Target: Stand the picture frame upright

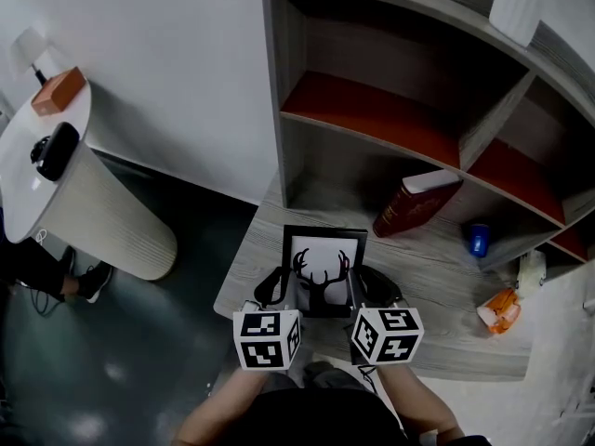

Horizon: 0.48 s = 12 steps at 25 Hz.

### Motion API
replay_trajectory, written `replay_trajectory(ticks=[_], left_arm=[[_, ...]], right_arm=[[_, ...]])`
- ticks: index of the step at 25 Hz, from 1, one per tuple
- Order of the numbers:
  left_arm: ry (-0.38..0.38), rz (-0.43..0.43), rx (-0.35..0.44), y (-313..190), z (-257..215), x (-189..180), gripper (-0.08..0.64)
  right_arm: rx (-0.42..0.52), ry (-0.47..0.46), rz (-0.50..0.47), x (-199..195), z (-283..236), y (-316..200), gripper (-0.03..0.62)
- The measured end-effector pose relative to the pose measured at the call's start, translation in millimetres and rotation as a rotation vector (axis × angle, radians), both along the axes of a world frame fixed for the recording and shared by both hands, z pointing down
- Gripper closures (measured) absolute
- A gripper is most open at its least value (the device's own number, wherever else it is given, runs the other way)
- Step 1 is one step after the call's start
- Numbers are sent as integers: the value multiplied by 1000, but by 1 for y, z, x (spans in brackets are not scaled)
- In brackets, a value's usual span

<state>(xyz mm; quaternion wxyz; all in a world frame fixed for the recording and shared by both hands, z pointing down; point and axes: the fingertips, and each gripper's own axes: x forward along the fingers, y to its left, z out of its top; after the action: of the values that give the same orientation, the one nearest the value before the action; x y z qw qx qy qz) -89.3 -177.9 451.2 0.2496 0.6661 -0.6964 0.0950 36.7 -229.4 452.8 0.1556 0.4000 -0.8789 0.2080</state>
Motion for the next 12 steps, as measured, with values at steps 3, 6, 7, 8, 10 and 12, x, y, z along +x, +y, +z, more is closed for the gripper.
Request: replay_trajectory(ticks=[3, 6, 7, 8, 10, 12], left_arm=[[-8, -12, 9, -6, -4, 1, 492], [-20, -23, 17, -13, -6, 3, 492], [-25, -26, 20, -16, -7, 3, 492], [-30, -30, 23, -18, -8, 3, 492], [-37, -38, 31, -22, -9, 4, 492], [-41, -44, 40, -27, -10, 4, 492]], right_arm=[[9, -9, -10, 1, -3, -7, 523], [13, -20, -15, 2, -5, -15, 523], [14, -24, -17, 2, -5, -17, 523], [15, -29, -19, 3, -6, -19, 523], [18, -39, -23, 3, -6, -24, 523], [26, -46, -25, 4, -8, -29, 523]])
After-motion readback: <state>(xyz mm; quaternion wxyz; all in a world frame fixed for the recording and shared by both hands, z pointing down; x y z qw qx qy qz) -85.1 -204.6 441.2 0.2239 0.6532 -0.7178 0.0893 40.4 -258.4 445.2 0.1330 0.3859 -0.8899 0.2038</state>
